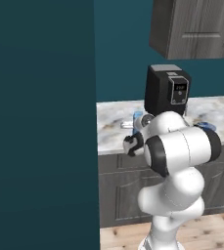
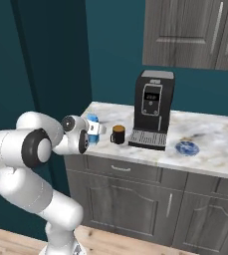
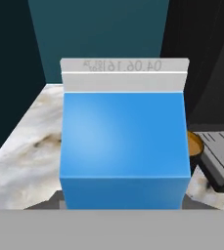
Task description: Take a sugar cube from the saucer and place it inside the coffee. Then, grab milk from the fridge and place it next to the coffee on the counter to sweeten the coffee.
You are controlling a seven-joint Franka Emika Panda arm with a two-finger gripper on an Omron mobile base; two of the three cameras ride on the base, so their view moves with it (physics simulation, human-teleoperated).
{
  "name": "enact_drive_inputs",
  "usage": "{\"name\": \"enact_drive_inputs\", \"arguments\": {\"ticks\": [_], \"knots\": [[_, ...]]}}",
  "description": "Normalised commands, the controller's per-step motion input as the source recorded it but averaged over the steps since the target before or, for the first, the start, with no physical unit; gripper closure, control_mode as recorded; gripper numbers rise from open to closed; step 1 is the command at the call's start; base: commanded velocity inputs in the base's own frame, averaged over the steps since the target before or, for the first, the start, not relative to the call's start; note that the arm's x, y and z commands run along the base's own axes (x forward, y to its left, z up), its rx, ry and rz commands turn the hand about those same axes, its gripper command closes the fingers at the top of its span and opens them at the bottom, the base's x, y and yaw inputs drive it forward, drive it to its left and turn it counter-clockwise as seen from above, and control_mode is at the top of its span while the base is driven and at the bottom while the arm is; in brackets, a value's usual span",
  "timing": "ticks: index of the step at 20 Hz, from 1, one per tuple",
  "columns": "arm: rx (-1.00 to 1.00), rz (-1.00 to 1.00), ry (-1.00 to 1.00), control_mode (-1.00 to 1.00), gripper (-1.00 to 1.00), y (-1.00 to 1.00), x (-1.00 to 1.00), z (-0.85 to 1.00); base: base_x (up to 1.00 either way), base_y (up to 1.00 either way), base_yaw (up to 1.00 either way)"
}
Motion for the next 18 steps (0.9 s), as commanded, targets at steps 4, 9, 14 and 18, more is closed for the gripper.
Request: {"name": "enact_drive_inputs", "arguments": {"ticks": [4, 9, 14, 18], "knots": [[0.0, 0.0, -0.03, -1.0, 1.0, 0.0, 0.02, -0.33, 0.0, 0.0, 0.0], [0.0, 0.0, -0.04, -1.0, 1.0, 0.0, 0.18, -0.1, 0.0, 0.0, 0.0], [0.0, 0.0, -0.01, -1.0, 1.0, 0.0, 0.28, 0.0, 0.0, 0.0, 0.0], [0.0, 0.0, 0.0, -1.0, 1.0, 0.0, 0.12, 0.0, 0.0, 0.0, 0.0]]}}
